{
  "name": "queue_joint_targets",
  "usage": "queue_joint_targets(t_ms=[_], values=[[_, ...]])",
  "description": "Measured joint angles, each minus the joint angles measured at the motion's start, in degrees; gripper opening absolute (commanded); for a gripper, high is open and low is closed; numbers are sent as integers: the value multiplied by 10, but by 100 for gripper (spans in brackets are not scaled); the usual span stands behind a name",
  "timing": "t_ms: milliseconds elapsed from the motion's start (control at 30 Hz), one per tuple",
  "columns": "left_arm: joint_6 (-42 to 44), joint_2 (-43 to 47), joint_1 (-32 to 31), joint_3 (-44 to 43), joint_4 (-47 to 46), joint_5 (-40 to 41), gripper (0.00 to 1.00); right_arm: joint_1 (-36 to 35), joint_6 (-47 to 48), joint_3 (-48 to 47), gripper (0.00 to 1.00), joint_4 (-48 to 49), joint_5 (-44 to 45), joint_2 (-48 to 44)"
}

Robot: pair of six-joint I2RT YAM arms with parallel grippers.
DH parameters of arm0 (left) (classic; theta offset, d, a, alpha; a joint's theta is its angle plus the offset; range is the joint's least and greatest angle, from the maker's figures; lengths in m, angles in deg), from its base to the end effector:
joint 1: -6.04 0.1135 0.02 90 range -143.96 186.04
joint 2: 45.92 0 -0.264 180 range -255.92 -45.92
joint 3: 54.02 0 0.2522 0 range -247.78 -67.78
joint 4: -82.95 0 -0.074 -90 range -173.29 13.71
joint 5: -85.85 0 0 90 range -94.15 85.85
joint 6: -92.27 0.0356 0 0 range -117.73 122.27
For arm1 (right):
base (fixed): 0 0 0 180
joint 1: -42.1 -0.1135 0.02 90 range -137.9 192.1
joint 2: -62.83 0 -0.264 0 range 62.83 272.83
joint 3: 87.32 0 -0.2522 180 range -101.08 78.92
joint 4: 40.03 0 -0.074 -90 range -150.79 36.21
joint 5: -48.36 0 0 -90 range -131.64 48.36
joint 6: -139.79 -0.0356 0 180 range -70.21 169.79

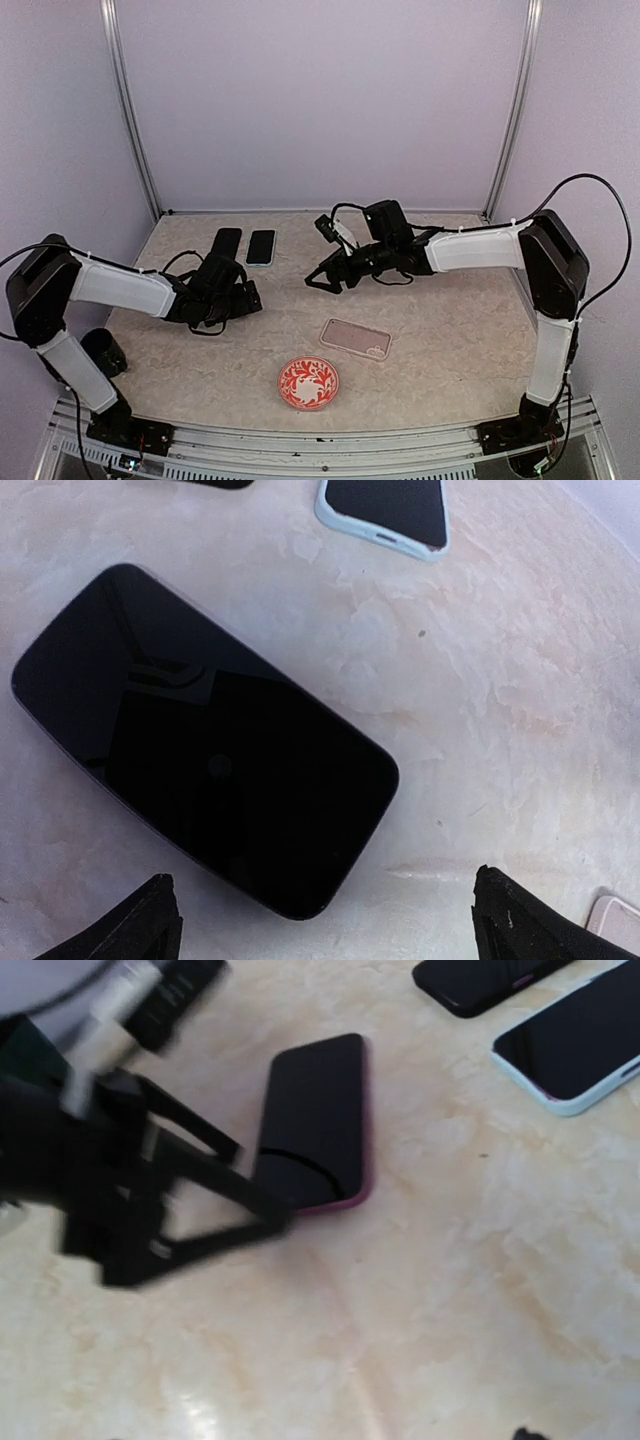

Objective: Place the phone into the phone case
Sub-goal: Move the phone to the center of the board.

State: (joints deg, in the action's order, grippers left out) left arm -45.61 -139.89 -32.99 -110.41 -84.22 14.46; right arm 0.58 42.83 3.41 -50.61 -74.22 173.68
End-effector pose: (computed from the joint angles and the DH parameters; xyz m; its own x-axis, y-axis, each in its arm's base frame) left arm 0.2455 -0.1844 0.1400 -0.7270 -0.3156 -0.6098 -0.1497 0.9396 -0.3078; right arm 0.3141 0.3037 0.2121 -0.5046 -0.3104 -0.8056 -0.8450 0.3691 0.3871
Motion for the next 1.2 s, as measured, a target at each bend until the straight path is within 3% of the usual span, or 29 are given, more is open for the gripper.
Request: queue_joint_targets(t_ms=[233, 367, 467, 867, 1200], values=[[25, 96, 83, 1, 23, -1, 99, -9, 48, -13, 85, 7, 18, 48], [53, 99, 141, 1, 23, 5, 99, -30, 74, -31, 90, 4, 34, 67], [69, 82, 167, 0, 17, 4, 99, -43, 85, -39, 100, 3, 43, 69], [115, -61, 216, -35, -50, -52, 99, -65, 118, -41, 100, 3, 84, 69], [137, -95, 215, -55, -107, -105, 99, -65, 124, -41, 100, 2, 91, 69]])
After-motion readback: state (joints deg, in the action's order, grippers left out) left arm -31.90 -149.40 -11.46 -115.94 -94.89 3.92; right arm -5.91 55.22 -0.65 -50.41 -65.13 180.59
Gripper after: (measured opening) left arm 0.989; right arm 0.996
